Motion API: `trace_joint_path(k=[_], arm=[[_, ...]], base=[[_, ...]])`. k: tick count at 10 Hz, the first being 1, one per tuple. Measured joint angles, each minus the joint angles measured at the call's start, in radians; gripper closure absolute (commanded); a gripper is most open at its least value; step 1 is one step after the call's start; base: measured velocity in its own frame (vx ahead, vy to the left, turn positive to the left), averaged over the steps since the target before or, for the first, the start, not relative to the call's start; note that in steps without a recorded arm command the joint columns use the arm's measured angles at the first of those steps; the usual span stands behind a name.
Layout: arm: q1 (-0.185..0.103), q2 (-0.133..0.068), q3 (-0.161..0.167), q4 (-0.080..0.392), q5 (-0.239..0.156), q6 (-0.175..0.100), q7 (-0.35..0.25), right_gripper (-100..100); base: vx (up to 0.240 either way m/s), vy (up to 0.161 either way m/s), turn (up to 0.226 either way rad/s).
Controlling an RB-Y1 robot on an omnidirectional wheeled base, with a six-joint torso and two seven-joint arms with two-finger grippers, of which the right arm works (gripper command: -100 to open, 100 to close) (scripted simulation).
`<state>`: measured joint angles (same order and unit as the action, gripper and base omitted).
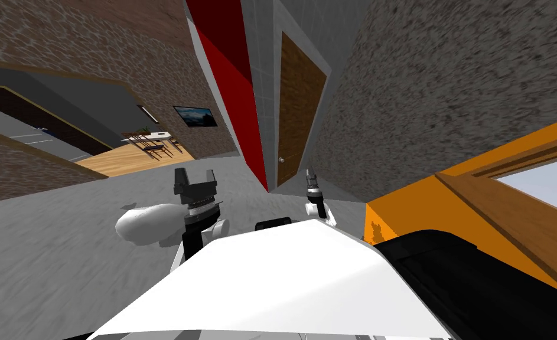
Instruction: Pull the door open
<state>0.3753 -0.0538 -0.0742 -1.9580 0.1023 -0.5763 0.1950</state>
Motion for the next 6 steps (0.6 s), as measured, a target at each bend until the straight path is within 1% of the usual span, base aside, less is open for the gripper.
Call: trace_joint_path(k=[1, 3, 4, 5, 6], arm=[[-0.008, -0.003, -0.005, 0.024, 0.008, -0.004, 0.02, -100], [-0.018, -0.012, -0.014, 0.075, 0.023, -0.022, 0.06, -100], [-0.029, -0.018, -0.022, 0.101, 0.03, -0.027, 0.079, -100], [-0.036, -0.019, -0.024, 0.125, 0.039, -0.031, 0.101, -100], [-0.033, -0.016, -0.024, 0.145, 0.05, -0.04, 0.126, -100]], base=[[0.09, -0.064, 0.132], [0.1, -0.041, 0.114], [0.093, -0.06, 0.097], [0.079, -0.072, 0.109], [0.093, -0.071, 0.112]])
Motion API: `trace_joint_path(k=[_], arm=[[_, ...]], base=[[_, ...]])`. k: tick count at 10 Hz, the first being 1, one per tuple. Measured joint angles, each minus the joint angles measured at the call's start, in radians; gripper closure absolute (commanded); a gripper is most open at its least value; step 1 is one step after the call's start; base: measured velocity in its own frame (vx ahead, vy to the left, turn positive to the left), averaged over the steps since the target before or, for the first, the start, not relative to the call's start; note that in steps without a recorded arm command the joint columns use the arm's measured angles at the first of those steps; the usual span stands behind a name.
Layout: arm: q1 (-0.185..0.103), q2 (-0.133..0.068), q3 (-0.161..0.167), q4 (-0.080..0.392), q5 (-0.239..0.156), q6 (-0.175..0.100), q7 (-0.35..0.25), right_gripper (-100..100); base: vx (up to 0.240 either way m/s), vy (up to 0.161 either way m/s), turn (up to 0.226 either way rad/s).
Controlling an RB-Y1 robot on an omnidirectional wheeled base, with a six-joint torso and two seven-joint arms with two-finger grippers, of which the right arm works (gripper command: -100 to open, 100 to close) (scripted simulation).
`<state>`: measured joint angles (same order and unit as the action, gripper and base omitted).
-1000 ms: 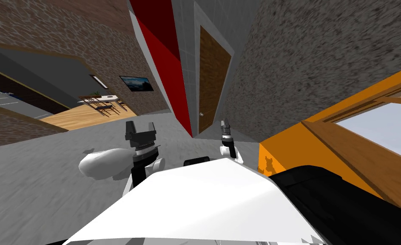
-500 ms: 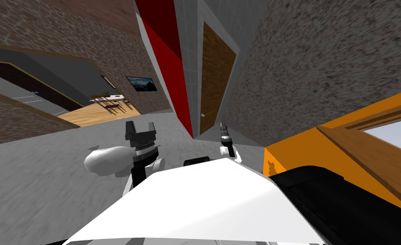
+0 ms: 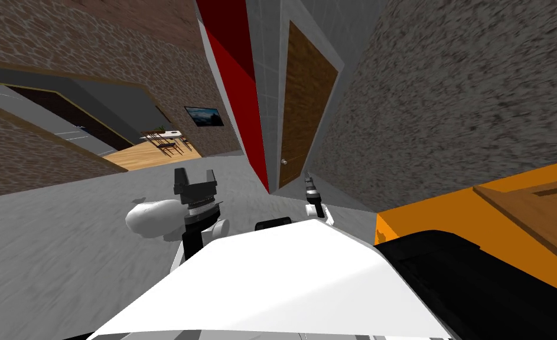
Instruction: Pull the door open
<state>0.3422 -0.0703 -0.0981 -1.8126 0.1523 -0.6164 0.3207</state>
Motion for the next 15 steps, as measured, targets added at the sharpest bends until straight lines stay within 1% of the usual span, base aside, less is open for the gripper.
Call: trace_joint_path(k=[2, 4, 6, 7, 8, 9, 10, 11, 12, 14, 15], arm=[[-0.02, -0.011, -0.014, 0.056, 0.015, -0.012, 0.041, -100], [-0.028, -0.018, -0.024, 0.102, 0.031, -0.025, 0.082, -100], [-0.036, -0.022, -0.032, 0.153, 0.049, -0.042, 0.127, -100], [-0.041, -0.019, -0.035, 0.184, 0.059, -0.055, 0.153, -100], [-0.049, -0.024, -0.04, 0.206, 0.067, -0.058, 0.174, -100], [-0.058, -0.024, -0.045, 0.233, 0.076, -0.063, 0.197, -100], [-0.059, -0.027, -0.049, 0.25, 0.085, -0.067, 0.218, -100], [-0.073, -0.03, -0.056, 0.284, 0.093, -0.075, 0.24, -100], [-0.088, -0.032, -0.063, 0.328, 0.101, -0.089, 0.264, -100], [-0.092, -0.033, -0.071, 0.369, 0.118, -0.102, 0.308, -100], [-0.097, -0.037, -0.076, 0.394, 0.126, -0.109, 0.328, -100]], base=[[0.086, -0.062, 0.134], [0.082, -0.066, 0.119], [0.075, -0.076, 0.106], [0.075, -0.081, 0.117], [0.08, -0.077, 0.133], [0.073, -0.065, 0.115], [0.076, -0.066, 0.116], [0.09, -0.075, 0.148], [0.081, -0.083, 0.132], [0.083, -0.076, 0.104], [0.076, -0.081, 0.12]])
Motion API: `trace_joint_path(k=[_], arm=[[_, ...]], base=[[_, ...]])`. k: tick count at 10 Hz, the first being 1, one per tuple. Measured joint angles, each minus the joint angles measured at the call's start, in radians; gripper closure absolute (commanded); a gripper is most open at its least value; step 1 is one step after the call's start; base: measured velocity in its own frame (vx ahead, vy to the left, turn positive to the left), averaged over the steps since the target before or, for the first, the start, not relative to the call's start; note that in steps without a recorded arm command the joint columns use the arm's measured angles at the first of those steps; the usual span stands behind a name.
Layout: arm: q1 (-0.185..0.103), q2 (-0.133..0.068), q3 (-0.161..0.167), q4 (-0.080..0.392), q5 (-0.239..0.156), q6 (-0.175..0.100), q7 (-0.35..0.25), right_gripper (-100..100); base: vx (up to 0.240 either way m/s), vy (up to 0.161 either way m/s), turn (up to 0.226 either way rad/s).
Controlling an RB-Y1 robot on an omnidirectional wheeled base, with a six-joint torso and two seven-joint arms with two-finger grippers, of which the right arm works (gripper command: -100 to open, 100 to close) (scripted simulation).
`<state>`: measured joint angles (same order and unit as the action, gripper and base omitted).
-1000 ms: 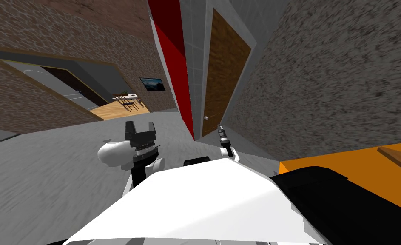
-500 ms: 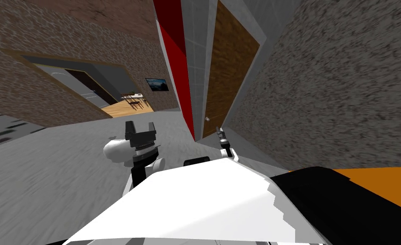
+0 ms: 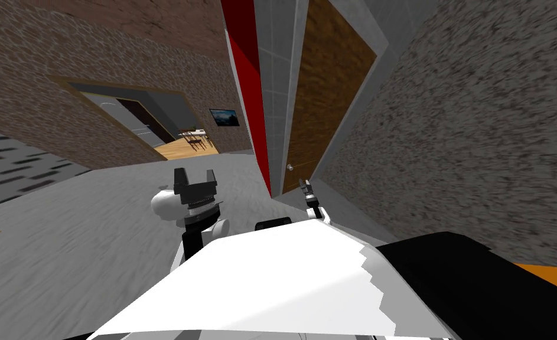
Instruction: Pull the door open
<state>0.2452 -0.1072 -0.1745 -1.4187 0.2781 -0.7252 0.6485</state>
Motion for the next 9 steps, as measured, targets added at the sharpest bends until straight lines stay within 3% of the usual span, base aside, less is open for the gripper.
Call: trace_joint_path(k=[9], arm=[[-0.057, -0.009, -0.041, 0.218, 0.072, -0.056, 0.183, -100]], base=[[0.068, -0.078, 0.106]])
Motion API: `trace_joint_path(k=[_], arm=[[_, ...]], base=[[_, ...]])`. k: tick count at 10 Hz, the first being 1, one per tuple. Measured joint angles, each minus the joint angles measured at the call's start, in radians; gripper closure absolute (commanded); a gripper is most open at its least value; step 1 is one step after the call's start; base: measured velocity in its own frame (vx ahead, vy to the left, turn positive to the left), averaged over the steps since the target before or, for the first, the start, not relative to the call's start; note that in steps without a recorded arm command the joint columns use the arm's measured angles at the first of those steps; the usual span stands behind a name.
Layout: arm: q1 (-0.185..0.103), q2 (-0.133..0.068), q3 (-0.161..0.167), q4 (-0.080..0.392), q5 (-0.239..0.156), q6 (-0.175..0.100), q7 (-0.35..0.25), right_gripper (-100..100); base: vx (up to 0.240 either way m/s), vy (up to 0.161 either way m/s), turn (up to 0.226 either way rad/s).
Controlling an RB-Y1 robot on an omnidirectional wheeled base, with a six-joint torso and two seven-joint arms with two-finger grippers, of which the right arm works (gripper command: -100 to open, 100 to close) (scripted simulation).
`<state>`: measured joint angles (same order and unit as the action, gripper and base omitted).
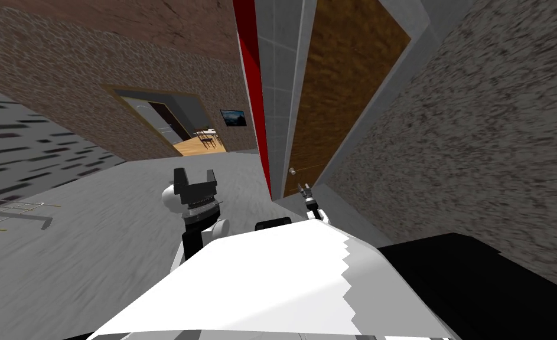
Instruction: Pull the door open
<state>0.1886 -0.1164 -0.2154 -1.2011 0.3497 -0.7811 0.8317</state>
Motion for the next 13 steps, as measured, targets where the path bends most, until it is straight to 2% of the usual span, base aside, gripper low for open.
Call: trace_joint_path(k=[2, 7, 9, 13], arm=[[-0.016, -0.002, -0.009, 0.051, 0.014, -0.013, 0.038, -100], [-0.033, -0.003, -0.027, 0.143, 0.047, -0.04, 0.121, -100], [-0.047, -0.003, -0.036, 0.195, 0.063, -0.055, 0.163, -100], [-0.06, -0.001, -0.048, 0.258, 0.089, -0.068, 0.226, -100]], base=[[0.063, -0.075, 0.101], [0.059, -0.076, 0.096], [0.088, -0.095, 0.11], [0.047, -0.074, 0.069]])
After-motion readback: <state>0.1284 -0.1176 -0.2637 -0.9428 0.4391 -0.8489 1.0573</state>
